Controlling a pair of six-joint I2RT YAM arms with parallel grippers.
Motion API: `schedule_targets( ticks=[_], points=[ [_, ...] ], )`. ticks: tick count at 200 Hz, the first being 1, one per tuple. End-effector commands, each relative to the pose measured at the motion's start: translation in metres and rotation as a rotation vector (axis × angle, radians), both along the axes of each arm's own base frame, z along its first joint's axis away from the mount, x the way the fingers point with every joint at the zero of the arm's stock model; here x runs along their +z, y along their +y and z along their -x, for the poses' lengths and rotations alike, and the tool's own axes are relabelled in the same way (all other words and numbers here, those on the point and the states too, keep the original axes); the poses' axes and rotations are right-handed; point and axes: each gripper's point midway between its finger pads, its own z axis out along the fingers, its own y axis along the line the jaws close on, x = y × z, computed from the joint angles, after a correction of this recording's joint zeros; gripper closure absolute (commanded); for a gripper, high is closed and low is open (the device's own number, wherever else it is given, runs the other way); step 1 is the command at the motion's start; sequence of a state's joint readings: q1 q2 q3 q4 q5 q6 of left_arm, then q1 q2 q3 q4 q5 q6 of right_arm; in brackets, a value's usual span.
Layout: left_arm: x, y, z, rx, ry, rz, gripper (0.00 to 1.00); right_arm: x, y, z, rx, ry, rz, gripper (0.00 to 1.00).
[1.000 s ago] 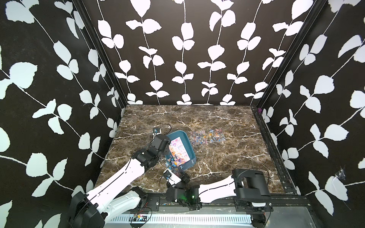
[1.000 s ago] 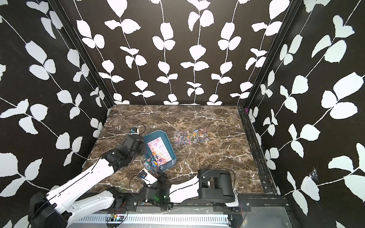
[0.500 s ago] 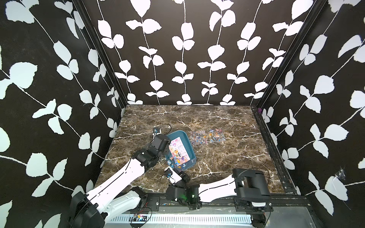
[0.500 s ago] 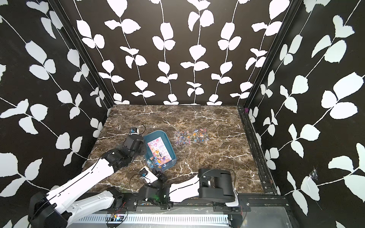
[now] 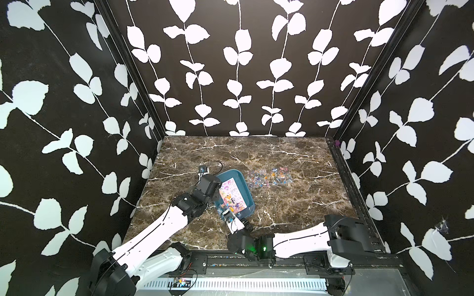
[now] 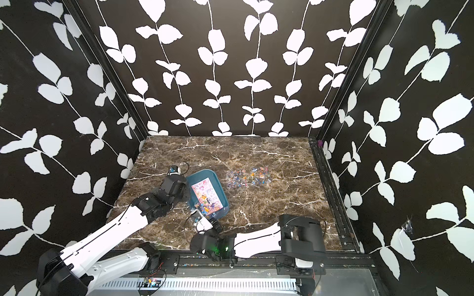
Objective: Take the stickers out of the storage box
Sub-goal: Pick up the sticker from the storage box.
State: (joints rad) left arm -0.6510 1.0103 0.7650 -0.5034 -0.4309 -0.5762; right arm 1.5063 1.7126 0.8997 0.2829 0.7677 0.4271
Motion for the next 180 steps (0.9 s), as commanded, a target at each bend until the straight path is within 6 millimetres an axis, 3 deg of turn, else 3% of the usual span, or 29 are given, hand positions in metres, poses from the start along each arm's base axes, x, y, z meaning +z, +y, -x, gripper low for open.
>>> schedule_targets(
  ticks=[1,32,59,122,180],
  points=[
    [-0.004,0.008,0.006,0.000,0.025,-0.047,1.00,-0.005,0.001,0.000,0.027,0.096,-0.052,0.51],
    [-0.004,0.007,0.006,-0.002,0.027,-0.043,1.00,-0.013,0.007,-0.007,0.036,0.200,-0.101,0.23],
    [-0.004,0.007,0.007,-0.005,0.026,-0.040,1.00,-0.016,0.012,-0.013,0.065,0.302,-0.193,0.13],
    [-0.005,0.006,0.007,-0.010,0.029,-0.036,1.00,-0.035,0.024,-0.017,0.070,0.384,-0.135,0.02],
    [-0.004,0.006,0.007,-0.012,0.028,-0.038,1.00,-0.052,0.030,-0.028,0.046,0.427,-0.088,0.06]
  ],
)
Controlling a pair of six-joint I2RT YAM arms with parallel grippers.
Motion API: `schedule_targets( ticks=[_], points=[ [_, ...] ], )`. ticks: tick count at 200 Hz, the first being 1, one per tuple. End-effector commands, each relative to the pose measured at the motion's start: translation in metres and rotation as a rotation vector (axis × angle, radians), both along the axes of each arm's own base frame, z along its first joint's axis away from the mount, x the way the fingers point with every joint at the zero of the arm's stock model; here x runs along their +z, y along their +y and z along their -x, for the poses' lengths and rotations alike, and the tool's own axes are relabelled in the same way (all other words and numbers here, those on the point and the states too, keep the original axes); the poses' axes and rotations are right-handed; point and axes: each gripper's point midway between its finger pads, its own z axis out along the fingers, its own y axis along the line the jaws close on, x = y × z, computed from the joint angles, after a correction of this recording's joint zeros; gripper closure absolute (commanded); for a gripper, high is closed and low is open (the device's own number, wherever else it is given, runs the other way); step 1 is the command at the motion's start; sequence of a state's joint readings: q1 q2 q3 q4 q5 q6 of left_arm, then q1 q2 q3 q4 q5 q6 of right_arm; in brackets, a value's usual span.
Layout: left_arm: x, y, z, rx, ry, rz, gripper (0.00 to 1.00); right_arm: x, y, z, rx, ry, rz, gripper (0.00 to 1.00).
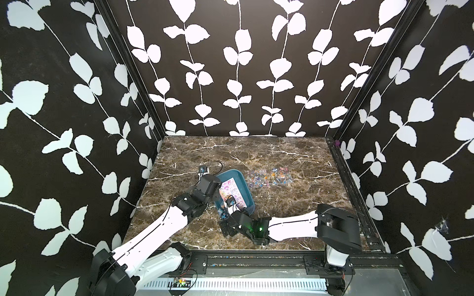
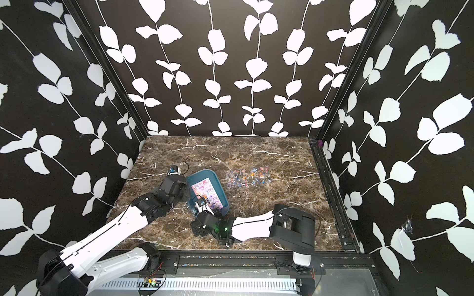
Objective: Take the stickers out of the storage box
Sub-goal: Pick up the sticker from the storage box.
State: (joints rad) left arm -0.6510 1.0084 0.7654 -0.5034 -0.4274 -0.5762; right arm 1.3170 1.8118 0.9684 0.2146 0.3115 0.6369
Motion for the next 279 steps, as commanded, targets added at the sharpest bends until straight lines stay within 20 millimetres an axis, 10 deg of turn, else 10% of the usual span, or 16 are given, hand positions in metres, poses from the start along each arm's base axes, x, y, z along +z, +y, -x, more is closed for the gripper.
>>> schedule_targets(
  ticks=[1,135,279],
  points=[
    [-0.004,0.006,0.007,-0.011,0.028,-0.040,1.00,0.002,0.010,-0.005,-0.010,0.014,0.001,0.06],
    [-0.002,0.007,0.007,-0.010,0.022,-0.040,1.00,0.009,0.013,-0.002,0.024,-0.001,-0.107,1.00],
    [-0.006,0.010,0.005,0.004,0.018,-0.066,1.00,0.055,-0.012,0.026,0.117,0.074,-0.229,1.00]
  ],
)
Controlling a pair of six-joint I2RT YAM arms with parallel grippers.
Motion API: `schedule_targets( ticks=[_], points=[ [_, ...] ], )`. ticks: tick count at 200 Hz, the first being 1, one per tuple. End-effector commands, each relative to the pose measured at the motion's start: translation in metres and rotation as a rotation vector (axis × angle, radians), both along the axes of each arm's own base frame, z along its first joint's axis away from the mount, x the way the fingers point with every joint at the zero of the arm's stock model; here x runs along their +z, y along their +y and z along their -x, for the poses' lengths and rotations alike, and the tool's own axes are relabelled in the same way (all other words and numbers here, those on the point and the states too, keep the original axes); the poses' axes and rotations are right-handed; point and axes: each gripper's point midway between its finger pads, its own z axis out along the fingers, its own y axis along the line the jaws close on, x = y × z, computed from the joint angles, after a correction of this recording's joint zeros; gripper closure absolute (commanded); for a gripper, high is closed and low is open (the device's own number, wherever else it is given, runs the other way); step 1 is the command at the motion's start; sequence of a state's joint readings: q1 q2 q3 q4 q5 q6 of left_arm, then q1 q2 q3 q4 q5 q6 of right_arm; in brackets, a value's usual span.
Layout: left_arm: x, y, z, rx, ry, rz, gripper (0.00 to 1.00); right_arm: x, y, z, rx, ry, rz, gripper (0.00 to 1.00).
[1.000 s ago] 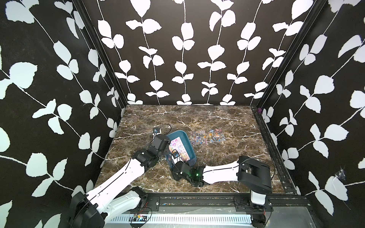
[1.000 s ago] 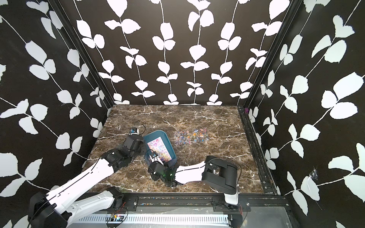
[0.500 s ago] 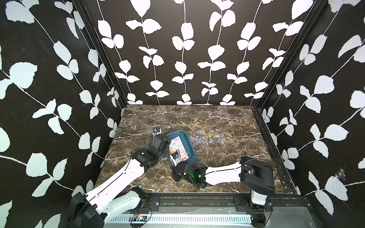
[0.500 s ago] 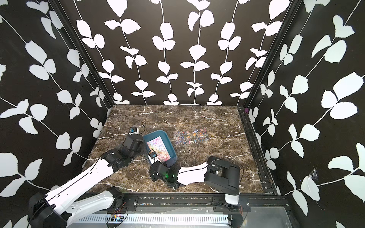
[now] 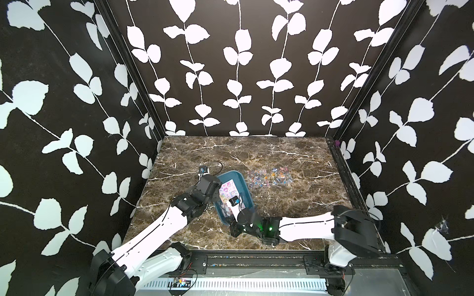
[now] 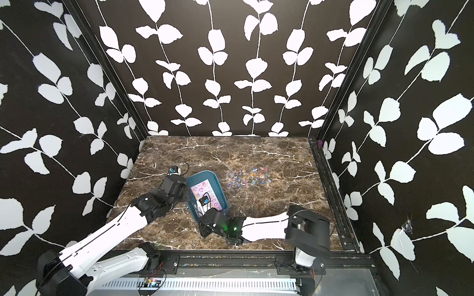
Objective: Take the stickers out of the storage box
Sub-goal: Pick up the sticker from the storage box, then place the sticker at the center of the board.
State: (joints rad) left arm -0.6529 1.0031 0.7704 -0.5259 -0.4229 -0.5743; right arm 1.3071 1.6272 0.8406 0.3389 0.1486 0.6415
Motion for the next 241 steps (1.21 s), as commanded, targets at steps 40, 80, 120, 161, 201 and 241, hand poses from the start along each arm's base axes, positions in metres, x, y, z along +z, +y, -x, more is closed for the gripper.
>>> schedule_targets(
  ticks=[40,80,120,161,201,241],
  points=[
    [-0.002,0.015,0.002,0.024,-0.005,-0.080,1.00,0.023,-0.022,0.001,0.004,0.033,-0.045,1.00],
    [0.004,0.025,0.006,0.051,-0.035,-0.096,1.00,0.061,-0.076,-0.013,-0.091,-0.045,0.011,1.00],
    [0.007,0.031,0.007,0.074,-0.053,-0.103,1.00,0.101,-0.175,-0.049,-0.371,-0.095,0.137,1.00],
    [0.010,0.031,0.007,0.073,-0.057,-0.100,1.00,0.109,-0.268,-0.086,-0.628,-0.028,0.400,1.00],
    [0.009,0.030,0.009,0.064,-0.055,-0.089,1.00,0.119,-0.332,-0.128,-0.793,0.070,0.770,1.00],
    [0.011,0.028,0.010,0.053,-0.055,-0.074,1.00,0.088,-0.382,-0.180,-0.877,0.199,0.993,1.00]
  ],
)
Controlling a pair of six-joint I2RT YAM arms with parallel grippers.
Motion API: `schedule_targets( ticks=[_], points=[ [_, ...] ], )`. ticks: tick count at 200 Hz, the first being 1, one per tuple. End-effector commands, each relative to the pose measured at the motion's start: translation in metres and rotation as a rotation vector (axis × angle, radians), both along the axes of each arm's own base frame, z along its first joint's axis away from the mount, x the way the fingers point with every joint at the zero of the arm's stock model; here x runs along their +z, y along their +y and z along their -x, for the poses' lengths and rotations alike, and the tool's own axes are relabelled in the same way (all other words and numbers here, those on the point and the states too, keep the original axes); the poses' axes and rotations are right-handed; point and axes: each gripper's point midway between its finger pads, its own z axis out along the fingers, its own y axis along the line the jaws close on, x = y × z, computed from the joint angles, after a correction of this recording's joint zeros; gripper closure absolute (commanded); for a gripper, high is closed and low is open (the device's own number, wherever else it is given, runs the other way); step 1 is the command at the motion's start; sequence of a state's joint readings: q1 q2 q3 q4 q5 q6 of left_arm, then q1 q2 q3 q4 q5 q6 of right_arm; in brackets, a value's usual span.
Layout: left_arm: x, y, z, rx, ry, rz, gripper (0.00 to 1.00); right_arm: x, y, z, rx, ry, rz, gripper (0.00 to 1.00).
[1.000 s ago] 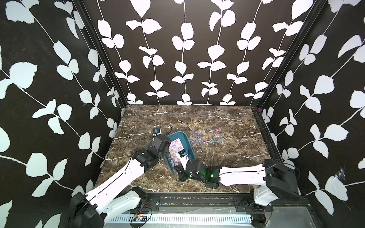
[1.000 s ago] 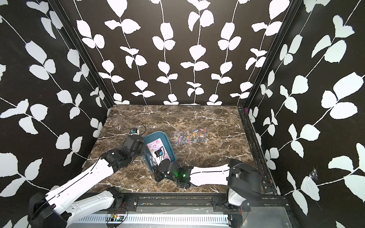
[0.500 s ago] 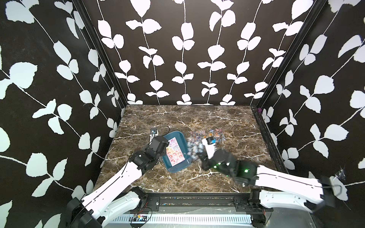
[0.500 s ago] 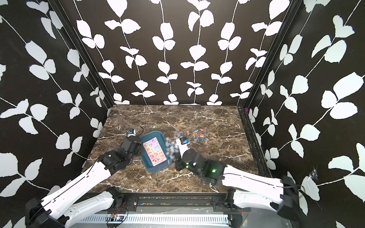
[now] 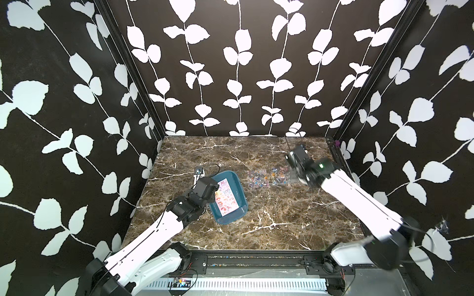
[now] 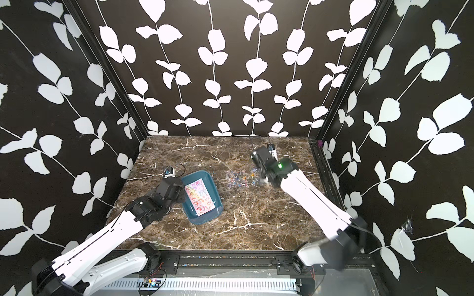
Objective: Take the stickers out of the storage box
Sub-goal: Place the sticker at the center of the board.
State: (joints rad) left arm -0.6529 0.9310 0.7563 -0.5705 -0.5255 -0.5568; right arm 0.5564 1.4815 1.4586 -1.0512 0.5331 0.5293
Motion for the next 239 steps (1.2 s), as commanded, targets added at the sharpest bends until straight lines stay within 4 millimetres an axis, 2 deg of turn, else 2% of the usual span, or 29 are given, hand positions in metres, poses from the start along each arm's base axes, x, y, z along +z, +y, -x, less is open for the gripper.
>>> schedule_targets(
  ticks=[1,17,37,60,97,134,148,175,206,239],
  points=[
    [-0.001,0.004,0.004,-0.003,0.002,-0.009,1.00,-0.023,-0.042,-0.005,-0.041,0.169,0.155,1.00],
    [-0.002,0.004,0.005,-0.007,0.003,-0.005,1.00,-0.055,-0.058,-0.024,-0.075,0.258,0.199,1.00],
    [-0.004,0.003,0.005,-0.011,0.005,-0.004,1.00,-0.079,-0.069,-0.049,-0.079,0.306,0.278,1.00],
    [-0.003,0.001,0.004,-0.017,0.004,-0.001,1.00,-0.101,-0.074,-0.082,-0.045,0.303,0.390,1.00],
    [-0.008,-0.001,0.003,-0.024,0.016,0.000,1.00,-0.124,-0.090,-0.109,-0.061,0.355,0.457,1.00],
    [-0.009,-0.004,0.002,-0.027,0.016,0.006,1.00,-0.155,-0.096,-0.120,-0.066,0.403,0.480,1.00],
    [-0.007,-0.004,0.002,-0.030,0.015,0.005,1.00,-0.166,-0.091,-0.123,-0.046,0.431,0.459,1.00],
    [-0.007,-0.003,0.002,-0.030,0.014,0.003,1.00,-0.176,-0.077,-0.126,-0.033,0.426,0.359,1.00],
    [-0.006,-0.003,0.003,-0.029,0.014,0.003,1.00,-0.181,-0.065,-0.127,-0.009,0.441,0.323,1.00],
    [-0.004,-0.002,0.003,-0.029,0.009,0.006,1.00,-0.194,-0.053,-0.125,-0.017,0.468,0.237,0.94]
  ],
)
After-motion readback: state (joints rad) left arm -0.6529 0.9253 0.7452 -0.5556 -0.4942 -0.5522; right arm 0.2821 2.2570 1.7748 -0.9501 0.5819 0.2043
